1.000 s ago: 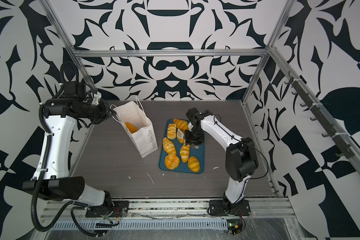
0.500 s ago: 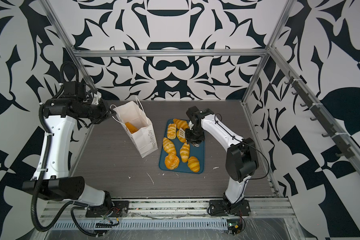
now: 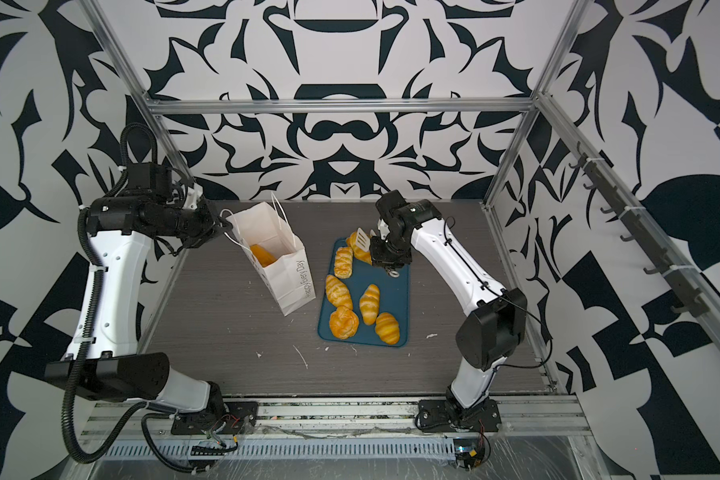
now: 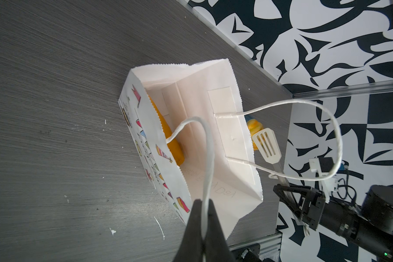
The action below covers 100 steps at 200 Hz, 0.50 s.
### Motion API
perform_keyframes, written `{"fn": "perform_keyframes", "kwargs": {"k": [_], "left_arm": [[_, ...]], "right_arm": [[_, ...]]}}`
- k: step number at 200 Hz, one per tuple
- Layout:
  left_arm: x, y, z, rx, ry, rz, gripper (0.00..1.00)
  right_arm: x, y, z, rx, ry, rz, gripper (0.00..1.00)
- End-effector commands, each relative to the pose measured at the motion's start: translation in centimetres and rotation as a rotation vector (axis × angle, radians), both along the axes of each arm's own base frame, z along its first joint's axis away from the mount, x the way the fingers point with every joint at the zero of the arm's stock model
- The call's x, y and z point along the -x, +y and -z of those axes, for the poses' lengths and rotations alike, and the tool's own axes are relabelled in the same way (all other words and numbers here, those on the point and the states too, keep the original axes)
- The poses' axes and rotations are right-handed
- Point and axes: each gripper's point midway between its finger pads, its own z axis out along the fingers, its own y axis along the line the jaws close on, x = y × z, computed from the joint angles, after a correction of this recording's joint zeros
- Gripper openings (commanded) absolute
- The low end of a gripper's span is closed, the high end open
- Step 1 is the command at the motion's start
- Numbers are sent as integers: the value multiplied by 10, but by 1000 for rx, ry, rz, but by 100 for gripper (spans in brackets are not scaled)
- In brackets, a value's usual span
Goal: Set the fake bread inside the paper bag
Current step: 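Lower the tongs and squeeze them on the farthest croissant with the right gripper, then lift the croissant with the tongs and carry it toward the paper bag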
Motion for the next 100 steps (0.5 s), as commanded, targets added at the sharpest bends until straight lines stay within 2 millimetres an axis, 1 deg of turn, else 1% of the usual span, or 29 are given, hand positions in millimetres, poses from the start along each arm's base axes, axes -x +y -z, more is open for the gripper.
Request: {"fn": "perform_keyframes", "kwargs": {"k": [1, 56, 78, 100], "left_arm": [[6, 0, 3, 8, 30, -1, 0], [6, 0, 3, 7, 26, 0, 0], [5, 1, 3, 8, 27, -2, 0], [6, 0, 3, 9, 26, -2, 0]], "right_arm": [[1, 4, -45, -62, -96, 6, 33], [-2, 17, -93, -188, -208, -13, 32], [-2, 20, -108, -228, -241, -20, 32], [1, 29, -125, -301, -284, -48, 32]]}}
